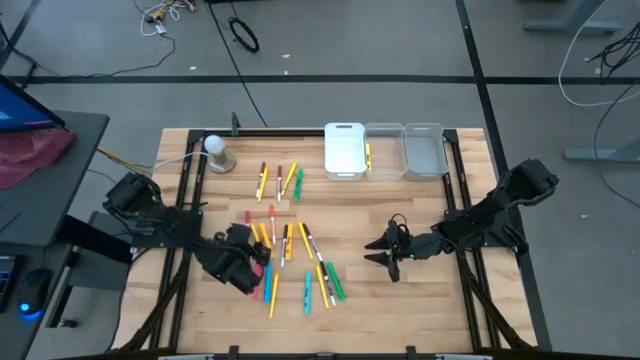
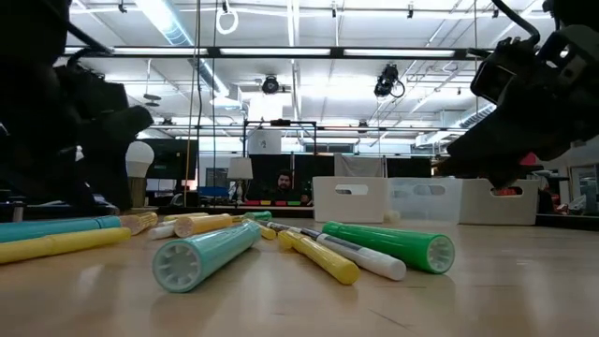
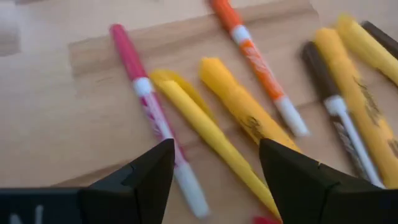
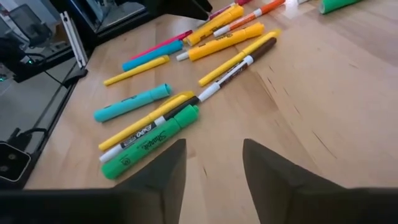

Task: Pick & Place Markers
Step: Put the pink marker pen into the white bin

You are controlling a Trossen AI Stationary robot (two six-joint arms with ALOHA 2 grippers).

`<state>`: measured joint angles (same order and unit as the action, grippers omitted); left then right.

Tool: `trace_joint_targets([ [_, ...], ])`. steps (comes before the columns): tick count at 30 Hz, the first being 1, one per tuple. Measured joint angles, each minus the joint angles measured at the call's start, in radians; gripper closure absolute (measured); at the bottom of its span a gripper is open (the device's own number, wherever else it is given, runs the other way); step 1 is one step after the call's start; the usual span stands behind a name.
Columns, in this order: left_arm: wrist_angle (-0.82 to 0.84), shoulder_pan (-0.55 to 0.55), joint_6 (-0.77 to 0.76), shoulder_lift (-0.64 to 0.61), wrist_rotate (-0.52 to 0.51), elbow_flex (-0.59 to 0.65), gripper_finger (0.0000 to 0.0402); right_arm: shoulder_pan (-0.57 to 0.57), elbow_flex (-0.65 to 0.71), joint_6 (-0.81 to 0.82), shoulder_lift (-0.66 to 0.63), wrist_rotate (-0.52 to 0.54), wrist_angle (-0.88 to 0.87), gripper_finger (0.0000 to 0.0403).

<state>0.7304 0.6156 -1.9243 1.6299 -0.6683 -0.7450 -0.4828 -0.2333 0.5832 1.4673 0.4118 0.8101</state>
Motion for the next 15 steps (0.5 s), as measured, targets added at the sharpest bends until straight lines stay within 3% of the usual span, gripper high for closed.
trace_joint_targets([
  [15, 0.084, -0.005, -0.028, 0.000, 0.089, 0.017, 0.0209, 0.000, 0.000, 0.007, 0.000, 0.000, 0.018, 0.0248],
])
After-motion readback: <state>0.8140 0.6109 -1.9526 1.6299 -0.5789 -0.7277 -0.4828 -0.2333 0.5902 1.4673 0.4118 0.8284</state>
